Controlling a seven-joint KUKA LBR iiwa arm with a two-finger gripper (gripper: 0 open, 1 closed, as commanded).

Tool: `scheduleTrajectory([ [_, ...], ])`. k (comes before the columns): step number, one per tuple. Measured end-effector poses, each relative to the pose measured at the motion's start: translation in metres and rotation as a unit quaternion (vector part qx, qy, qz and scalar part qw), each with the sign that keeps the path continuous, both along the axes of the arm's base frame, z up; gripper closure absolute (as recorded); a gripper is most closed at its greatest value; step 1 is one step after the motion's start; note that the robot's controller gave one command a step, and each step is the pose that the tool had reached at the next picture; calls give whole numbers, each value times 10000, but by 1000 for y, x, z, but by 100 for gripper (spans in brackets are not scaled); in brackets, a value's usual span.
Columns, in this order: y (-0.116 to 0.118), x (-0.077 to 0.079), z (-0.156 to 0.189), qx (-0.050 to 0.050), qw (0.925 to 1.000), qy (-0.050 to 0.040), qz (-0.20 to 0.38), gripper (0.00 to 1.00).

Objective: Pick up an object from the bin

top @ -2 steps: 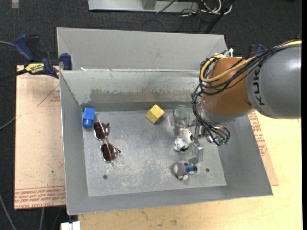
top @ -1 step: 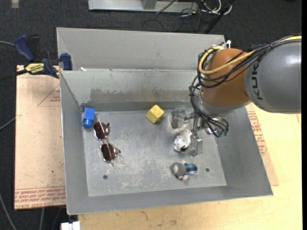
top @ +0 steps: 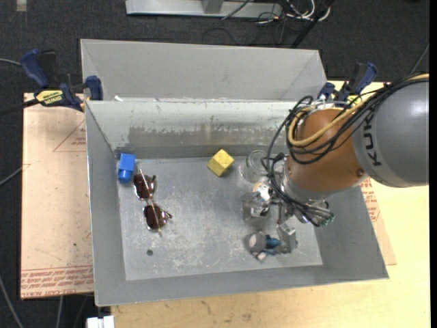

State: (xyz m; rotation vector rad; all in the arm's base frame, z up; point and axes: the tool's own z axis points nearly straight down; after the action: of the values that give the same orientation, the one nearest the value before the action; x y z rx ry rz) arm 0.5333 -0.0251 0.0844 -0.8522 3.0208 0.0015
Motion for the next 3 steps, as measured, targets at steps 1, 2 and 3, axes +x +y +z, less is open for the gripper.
scheduleTrajectory([
  [1,-14,71,-14,3,9987,-13,-515,100],
  [2,-15,72,-14,3,9987,-13,-518,100],
  [3,-14,70,-12,3,9987,-3,-515,100],
])
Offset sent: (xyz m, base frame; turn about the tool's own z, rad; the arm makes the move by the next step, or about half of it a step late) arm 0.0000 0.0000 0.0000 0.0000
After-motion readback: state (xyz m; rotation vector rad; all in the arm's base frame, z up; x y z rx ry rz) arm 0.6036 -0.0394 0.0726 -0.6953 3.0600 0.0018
